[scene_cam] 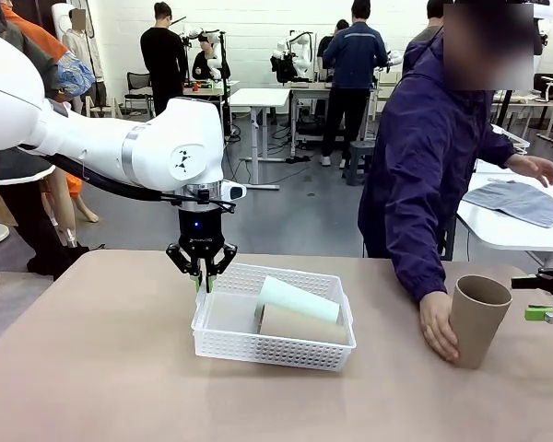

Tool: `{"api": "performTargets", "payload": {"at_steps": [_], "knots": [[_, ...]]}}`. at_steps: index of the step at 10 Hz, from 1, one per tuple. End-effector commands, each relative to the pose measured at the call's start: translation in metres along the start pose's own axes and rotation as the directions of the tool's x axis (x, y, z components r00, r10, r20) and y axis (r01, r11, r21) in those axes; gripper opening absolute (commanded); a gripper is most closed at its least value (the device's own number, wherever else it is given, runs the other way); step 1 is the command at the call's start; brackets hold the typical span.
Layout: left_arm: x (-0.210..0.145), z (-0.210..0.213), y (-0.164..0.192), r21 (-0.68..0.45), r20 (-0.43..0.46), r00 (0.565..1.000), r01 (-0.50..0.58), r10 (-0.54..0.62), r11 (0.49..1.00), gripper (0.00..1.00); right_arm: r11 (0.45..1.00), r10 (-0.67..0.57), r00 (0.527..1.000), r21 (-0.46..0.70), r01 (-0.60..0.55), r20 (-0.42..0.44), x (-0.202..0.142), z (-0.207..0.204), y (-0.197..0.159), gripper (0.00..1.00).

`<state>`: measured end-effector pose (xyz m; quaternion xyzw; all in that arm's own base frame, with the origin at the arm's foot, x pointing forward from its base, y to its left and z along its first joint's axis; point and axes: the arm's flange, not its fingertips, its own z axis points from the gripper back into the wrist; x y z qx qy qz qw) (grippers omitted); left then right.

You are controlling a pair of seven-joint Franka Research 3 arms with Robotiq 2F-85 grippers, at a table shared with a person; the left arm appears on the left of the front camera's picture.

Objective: Clean and organize the cups into the basket.
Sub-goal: Pick up the Reusable plastic cup from the right side of the table and stack it inside the Organizing basket in the center of the table.

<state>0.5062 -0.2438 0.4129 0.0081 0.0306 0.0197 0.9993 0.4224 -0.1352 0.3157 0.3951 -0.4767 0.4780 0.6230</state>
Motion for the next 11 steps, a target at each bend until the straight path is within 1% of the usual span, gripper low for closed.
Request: {"api": "performTargets", "payload": {"at_steps": [1,4,5,6,7,9,11], "knots": [[-0.001,0.000,-0.001,-0.001,0.004,1.000,-0.012,0.012,1.000,0.00,1.000,0.000,1.000,0.001,0.000,-0.008,0.000,-0.003,-0.001,1.00],[-0.001,0.000,-0.001,-0.001,0.004,1.000,-0.012,0.012,1.000,0.00,1.000,0.000,1.000,0.000,0.000,0.000,0.000,0.000,0.000,1.00],[-0.001,0.000,-0.001,-0.001,0.004,1.000,-0.012,0.012,1.000,0.00,1.000,-0.014,1.000,-0.014,0.014,-0.023,-0.012,0.001,-0.008,1.00],[-0.001,0.000,-0.001,-0.001,0.004,1.000,-0.012,0.012,1.000,0.00,0.999,-0.001,0.999,-0.040,-0.001,-0.040,-0.021,0.003,-0.016,1.00],[-0.001,0.000,-0.001,-0.001,0.004,1.000,-0.012,0.012,1.000,0.00,0.999,0.024,0.999,-0.042,-0.026,-0.041,-0.033,0.009,-0.023,1.00],[-0.001,0.000,-0.001,-0.001,0.004,1.000,-0.012,0.012,1.000,0.00,1.000,0.016,0.996,0.013,-0.014,-0.090,-0.059,0.008,-0.027,1.00],[-0.001,0.000,-0.001,-0.001,0.004,1.000,-0.012,0.012,1.000,0.00,1.000,0.025,0.994,0.016,-0.023,-0.107,-0.072,-0.001,-0.038,1.00]]}}
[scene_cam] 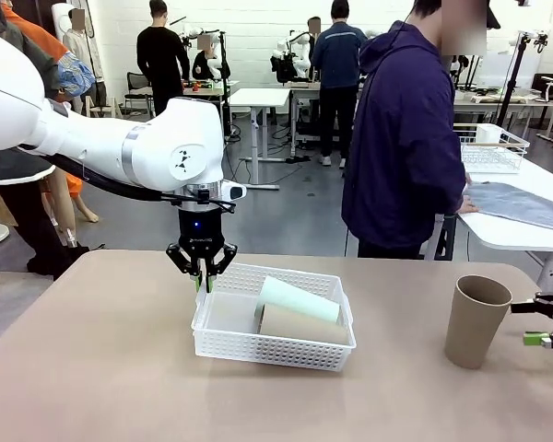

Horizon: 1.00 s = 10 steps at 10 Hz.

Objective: Clean and organize the cups into the basket.
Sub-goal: Pick up the Reusable plastic cup from the right side of the table and stack it inside the Organizing basket in the center of the table.

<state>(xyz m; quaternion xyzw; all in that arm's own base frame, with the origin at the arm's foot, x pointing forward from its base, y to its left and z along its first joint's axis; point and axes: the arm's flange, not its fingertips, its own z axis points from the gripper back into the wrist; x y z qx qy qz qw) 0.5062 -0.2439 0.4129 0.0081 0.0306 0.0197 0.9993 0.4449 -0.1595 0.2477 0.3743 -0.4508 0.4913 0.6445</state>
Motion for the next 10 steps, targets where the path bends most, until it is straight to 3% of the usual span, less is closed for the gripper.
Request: {"api": "performTargets", "payload": {"at_steps": [1,10], "knots": [[-0.001,0.000,-0.001,-0.001,0.004,1.000,-0.012,0.012,1.000,0.00,0.998,0.042,0.999,0.038,-0.041,-0.026,-0.009,-0.009,-0.010,1.00],[-0.001,0.000,-0.001,-0.001,0.004,1.000,-0.012,0.012,1.000,0.00,0.971,-0.004,0.999,0.241,-0.005,0.038,-0.006,-0.056,-0.005,1.00]]}}
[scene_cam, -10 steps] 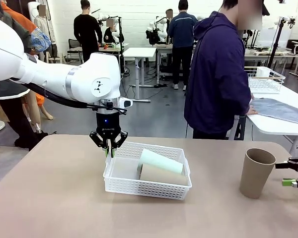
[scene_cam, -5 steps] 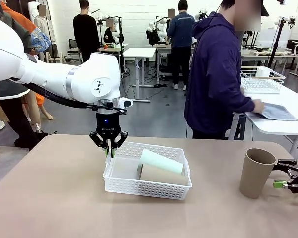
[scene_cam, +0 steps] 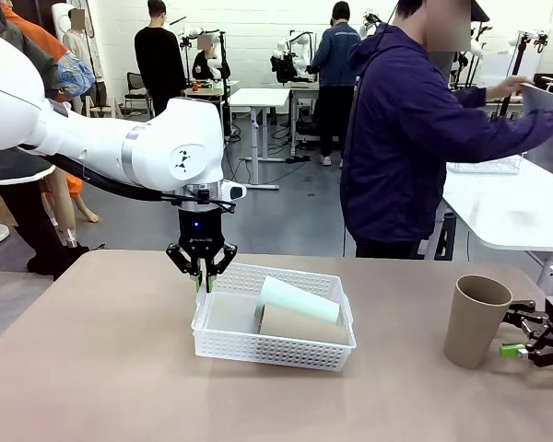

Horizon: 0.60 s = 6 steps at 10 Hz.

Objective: Clean and organize the cups into the basket.
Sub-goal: Pick up the Reusable plastic cup from the right side of the table and stack it inside the Organizing basket in the center of the table.

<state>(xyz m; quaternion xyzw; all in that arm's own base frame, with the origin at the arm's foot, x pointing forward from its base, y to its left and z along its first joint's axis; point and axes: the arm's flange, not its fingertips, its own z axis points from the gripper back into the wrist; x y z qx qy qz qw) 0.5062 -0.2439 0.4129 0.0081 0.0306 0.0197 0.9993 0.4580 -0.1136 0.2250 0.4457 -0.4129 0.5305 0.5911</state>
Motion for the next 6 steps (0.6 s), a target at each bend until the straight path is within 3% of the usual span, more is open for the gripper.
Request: {"api": "performTargets", "payload": {"at_steps": [1,6], "knots": [[-0.001,0.000,-0.001,-0.001,0.004,1.000,-0.012,0.012,1.000,0.00,0.998,-0.005,1.000,0.055,0.005,0.000,0.002,-0.012,-0.004,1.00],[-0.001,0.000,-0.001,-0.001,0.004,1.000,-0.012,0.012,1.000,0.00,0.995,0.010,1.000,0.103,-0.010,0.002,0.008,-0.043,-0.007,1.00]]}}
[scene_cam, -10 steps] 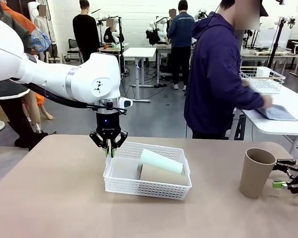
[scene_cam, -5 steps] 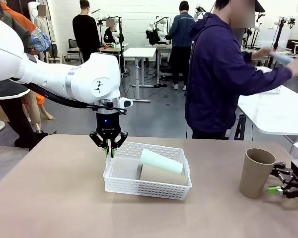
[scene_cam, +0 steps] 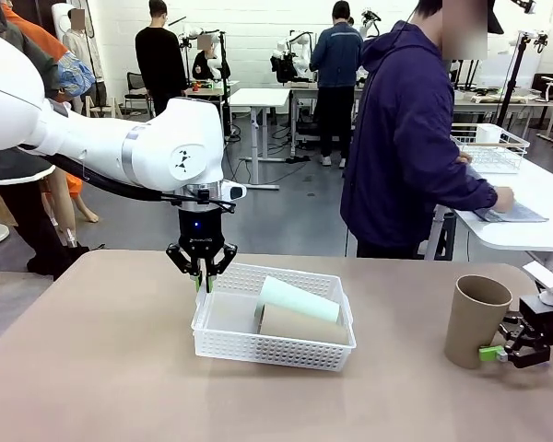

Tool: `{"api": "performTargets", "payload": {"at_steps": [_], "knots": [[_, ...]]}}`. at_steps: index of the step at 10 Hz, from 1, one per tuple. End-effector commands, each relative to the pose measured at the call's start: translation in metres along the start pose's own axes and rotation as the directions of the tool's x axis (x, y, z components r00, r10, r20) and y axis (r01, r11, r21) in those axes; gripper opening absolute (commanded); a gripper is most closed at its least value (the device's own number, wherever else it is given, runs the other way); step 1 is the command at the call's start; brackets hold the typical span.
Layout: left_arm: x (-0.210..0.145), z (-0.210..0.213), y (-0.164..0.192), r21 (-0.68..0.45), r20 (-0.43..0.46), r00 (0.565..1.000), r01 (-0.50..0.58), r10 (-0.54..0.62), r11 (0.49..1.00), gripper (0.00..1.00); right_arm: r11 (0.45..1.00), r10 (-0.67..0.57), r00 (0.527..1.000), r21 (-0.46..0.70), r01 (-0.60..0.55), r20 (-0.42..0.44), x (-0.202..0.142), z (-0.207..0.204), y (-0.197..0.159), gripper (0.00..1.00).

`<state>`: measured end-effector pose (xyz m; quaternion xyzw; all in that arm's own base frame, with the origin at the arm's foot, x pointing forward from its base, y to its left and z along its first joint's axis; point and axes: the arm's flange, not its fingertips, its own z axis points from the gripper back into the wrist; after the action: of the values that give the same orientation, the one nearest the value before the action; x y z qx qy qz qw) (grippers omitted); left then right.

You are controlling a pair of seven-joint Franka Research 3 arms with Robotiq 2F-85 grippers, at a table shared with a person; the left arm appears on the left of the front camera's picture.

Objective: Clean and organize the cups into the basket.
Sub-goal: Pick up the Reusable plastic cup from the right side of the table and stack it inside the Organizing basket in the center of the table.

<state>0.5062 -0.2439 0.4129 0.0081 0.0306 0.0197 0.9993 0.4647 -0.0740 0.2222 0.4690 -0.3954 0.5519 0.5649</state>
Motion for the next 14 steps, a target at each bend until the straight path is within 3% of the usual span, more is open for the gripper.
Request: {"api": "performTargets", "payload": {"at_steps": [1,5,6,7,8,9,10,12,14], "knots": [[-0.001,0.000,-0.001,-0.001,0.004,1.000,-0.012,0.012,1.000,0.00,1.000,-0.006,1.000,0.020,0.006,-0.003,0.000,-0.006,-0.002,1.00],[-0.001,0.000,-0.001,-0.001,0.004,1.000,-0.012,0.012,1.000,0.00,0.999,0.003,0.999,0.047,-0.005,0.035,0.004,-0.013,-0.003,1.00],[-0.001,0.000,-0.001,-0.001,0.004,1.000,-0.012,0.012,1.000,0.00,0.998,0.012,0.999,0.055,-0.014,0.042,0.004,-0.013,-0.004,0.42],[-0.001,0.000,-0.001,-0.001,0.004,1.000,-0.012,0.012,1.000,0.00,0.998,0.013,0.999,0.058,-0.015,0.043,0.005,-0.013,-0.005,0.42],[-0.001,0.000,-0.001,-0.001,0.004,1.000,-0.012,0.012,1.000,0.00,0.998,0.012,0.999,0.057,-0.014,0.043,0.005,-0.013,-0.005,0.00],[-0.001,0.000,-0.001,-0.001,0.004,1.000,-0.012,0.012,1.000,0.00,0.998,0.010,0.999,0.056,-0.012,0.042,0.004,-0.012,-0.004,0.39],[-0.001,0.000,-0.001,-0.001,0.004,1.000,-0.012,0.012,1.000,0.00,0.998,0.009,0.999,0.055,-0.011,0.040,0.005,-0.013,-0.004,0.00],[-0.001,0.000,-0.001,-0.001,0.004,1.000,-0.012,0.012,1.000,0.00,0.995,-0.094,0.995,-0.037,0.093,-0.014,0.039,-0.013,0.003,0.00],[-0.001,0.000,-0.001,-0.001,0.004,1.000,-0.012,0.012,1.000,0.00,0.991,-0.063,0.998,-0.118,0.059,-0.030,0.116,-0.005,0.023,0.00]]}}
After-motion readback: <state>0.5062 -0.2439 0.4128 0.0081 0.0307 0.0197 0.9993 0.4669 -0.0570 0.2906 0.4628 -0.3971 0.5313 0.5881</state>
